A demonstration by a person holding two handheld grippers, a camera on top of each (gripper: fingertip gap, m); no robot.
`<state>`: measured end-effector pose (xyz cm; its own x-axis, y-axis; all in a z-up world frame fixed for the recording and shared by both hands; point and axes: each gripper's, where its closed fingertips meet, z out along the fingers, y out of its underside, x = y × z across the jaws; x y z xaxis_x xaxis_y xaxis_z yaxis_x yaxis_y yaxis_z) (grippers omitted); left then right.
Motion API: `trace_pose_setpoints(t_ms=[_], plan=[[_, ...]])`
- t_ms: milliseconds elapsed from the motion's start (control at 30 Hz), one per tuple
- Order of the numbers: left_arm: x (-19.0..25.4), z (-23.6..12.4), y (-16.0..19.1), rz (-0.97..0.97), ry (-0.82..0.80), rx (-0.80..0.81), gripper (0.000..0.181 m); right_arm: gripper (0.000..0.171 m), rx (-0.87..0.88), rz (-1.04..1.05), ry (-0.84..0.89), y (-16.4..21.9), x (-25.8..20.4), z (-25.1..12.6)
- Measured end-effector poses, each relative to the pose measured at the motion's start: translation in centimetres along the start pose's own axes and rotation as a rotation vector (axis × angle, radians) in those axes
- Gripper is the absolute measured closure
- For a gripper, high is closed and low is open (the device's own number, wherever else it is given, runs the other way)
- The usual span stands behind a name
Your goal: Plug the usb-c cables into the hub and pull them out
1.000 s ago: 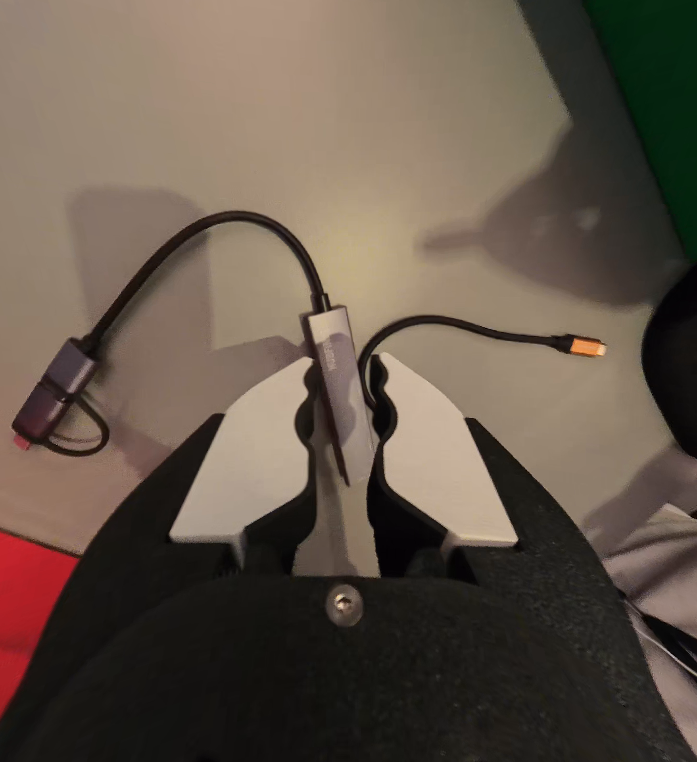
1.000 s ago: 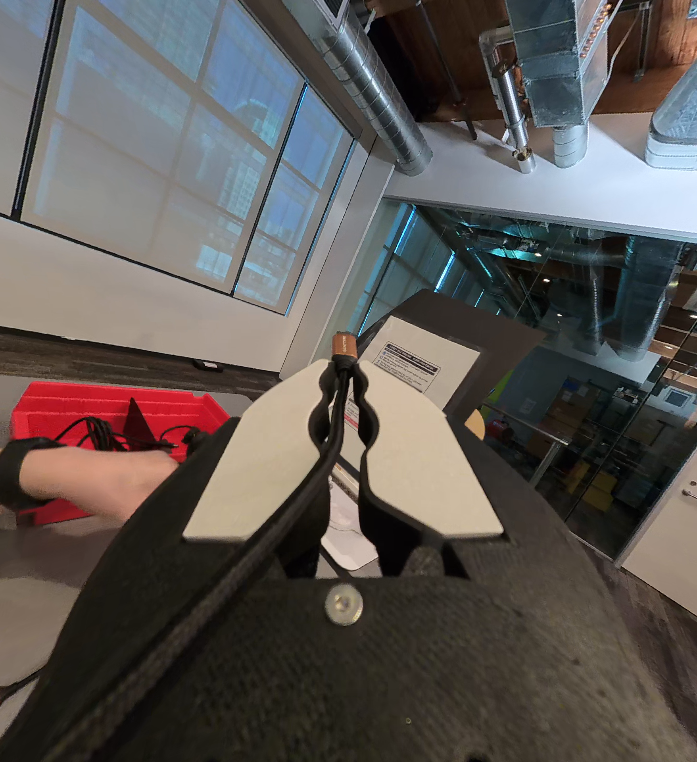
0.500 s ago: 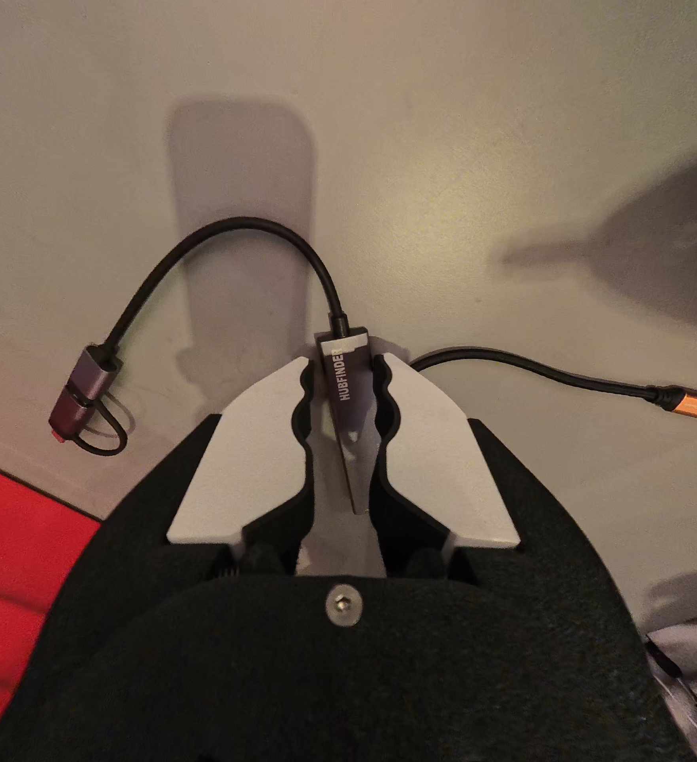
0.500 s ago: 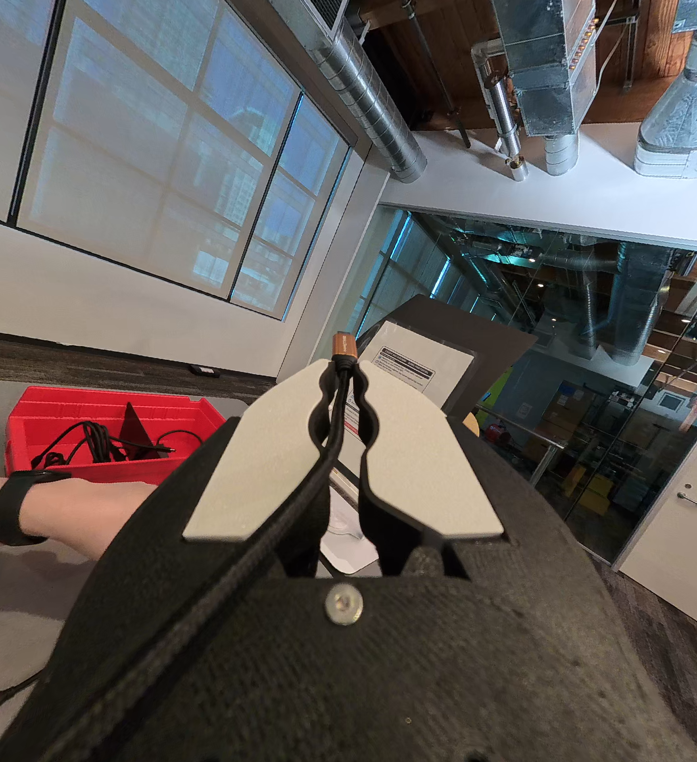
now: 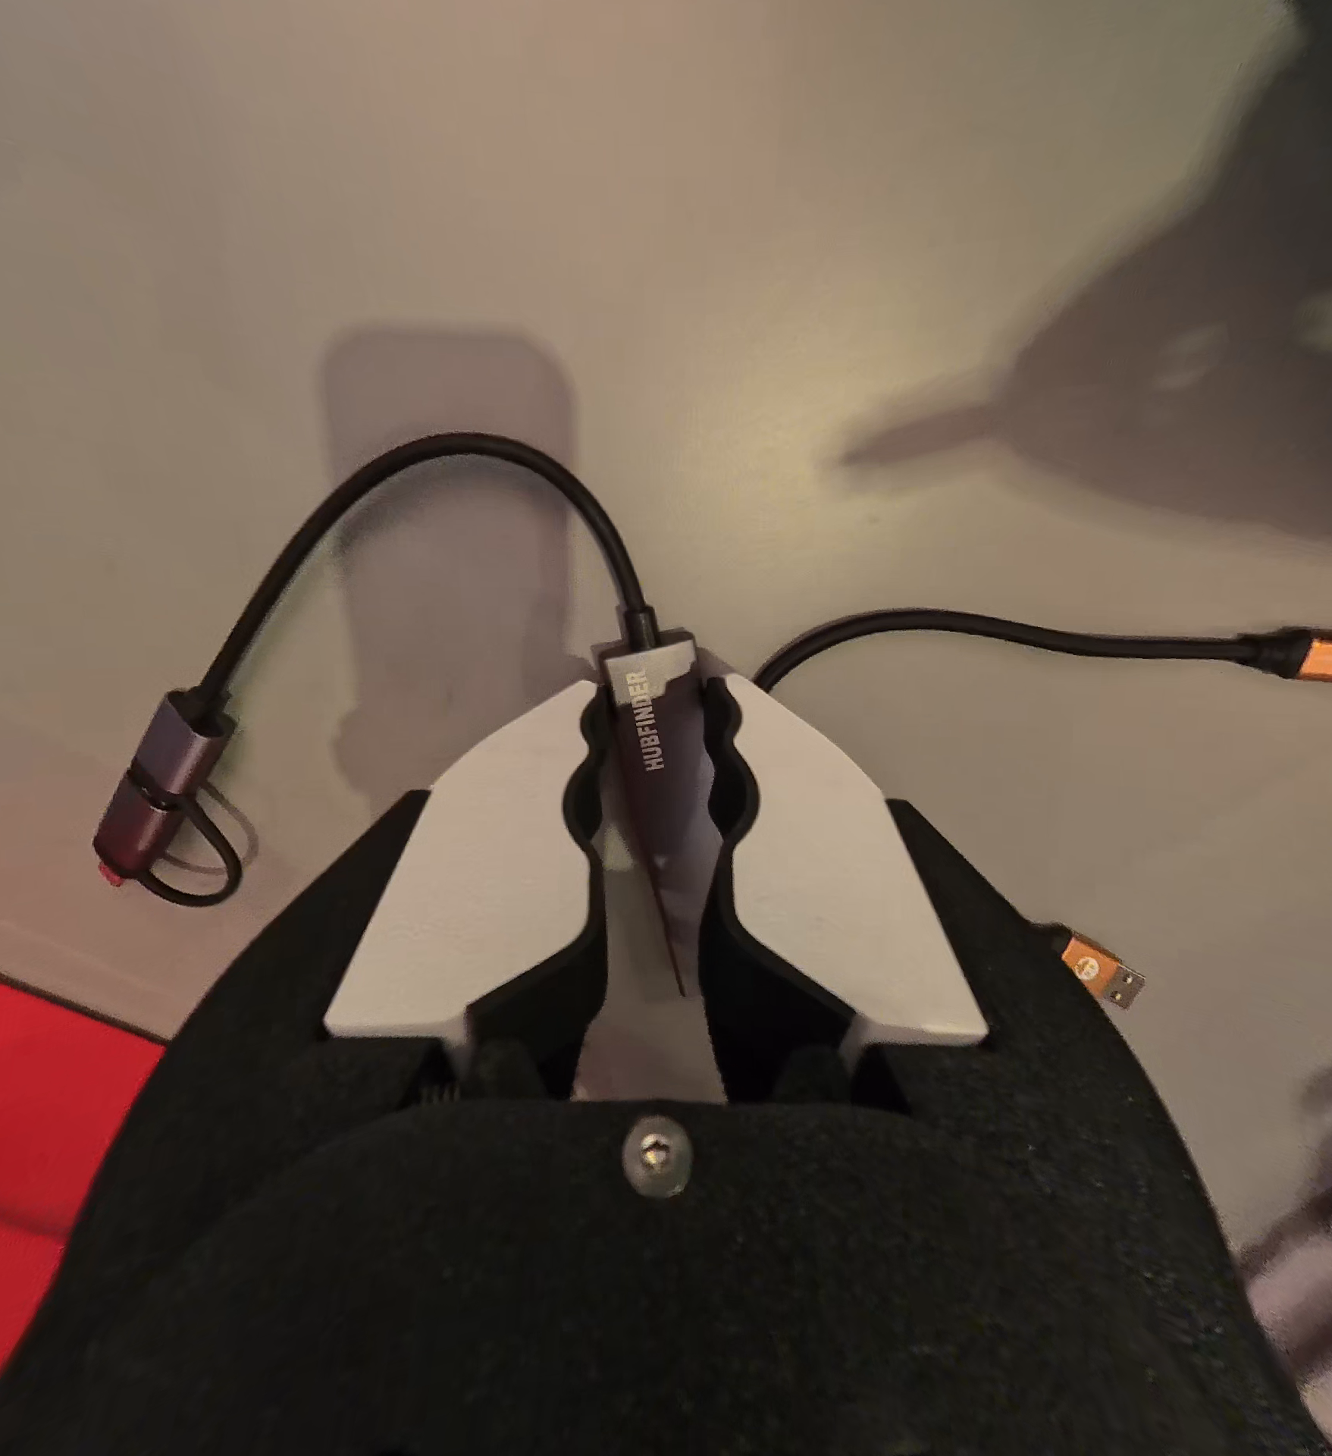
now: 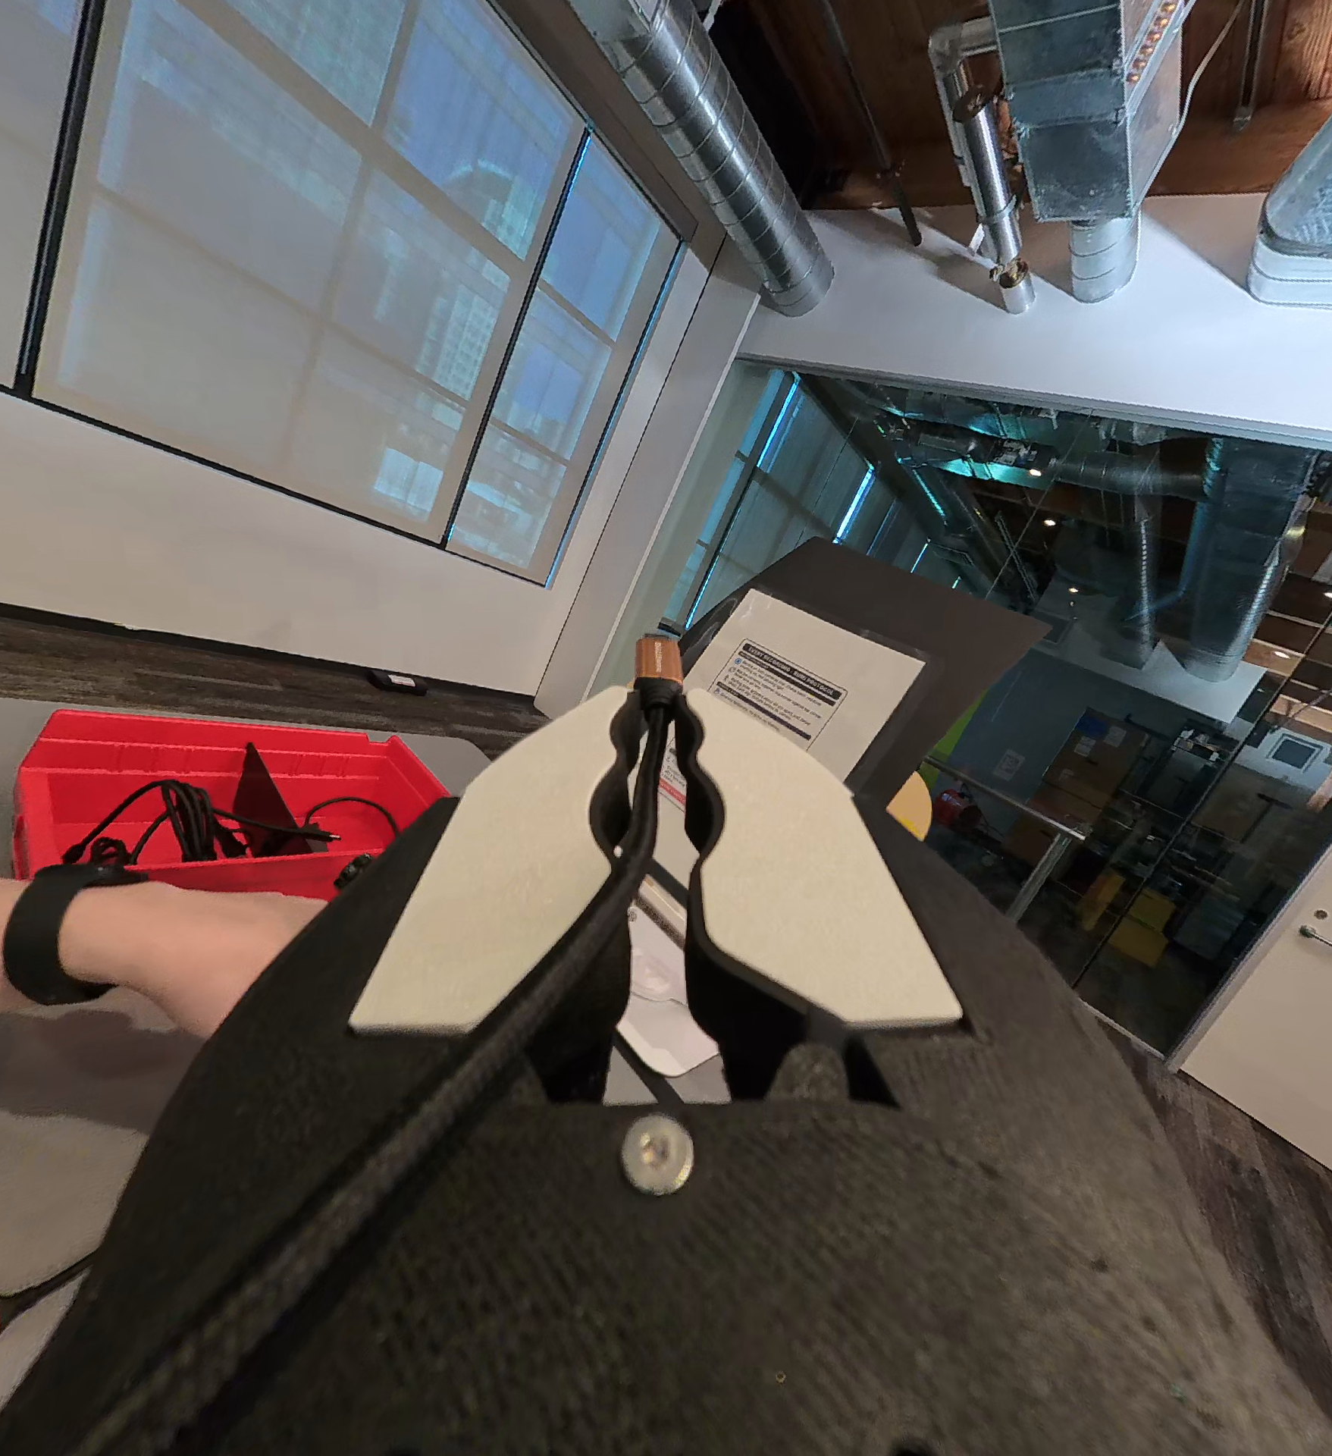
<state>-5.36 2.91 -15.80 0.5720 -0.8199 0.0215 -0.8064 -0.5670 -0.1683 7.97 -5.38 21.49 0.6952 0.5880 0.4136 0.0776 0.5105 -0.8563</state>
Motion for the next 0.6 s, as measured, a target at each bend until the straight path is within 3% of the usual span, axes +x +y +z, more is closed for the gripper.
trace_pose_setpoints(t_ms=[133,433,600], plan=[[0.0,-2.6,-0.7,0.013,0.024,0.115,0.158,0.162,-0.028,-0.012,-0.003,0.6,-0.2,0.6],[-0.4,-15.5,-5.1,-0.033,0.179,0.837,0.159,0.162,-0.068,-0.040,-0.012,1.6,-1.1,2.0],[-1.3,-19.9,-4.4,-0.055,0.248,1.028,0.159,0.163,-0.106,-0.076,-0.030,2.6,-2.5,3.6]])
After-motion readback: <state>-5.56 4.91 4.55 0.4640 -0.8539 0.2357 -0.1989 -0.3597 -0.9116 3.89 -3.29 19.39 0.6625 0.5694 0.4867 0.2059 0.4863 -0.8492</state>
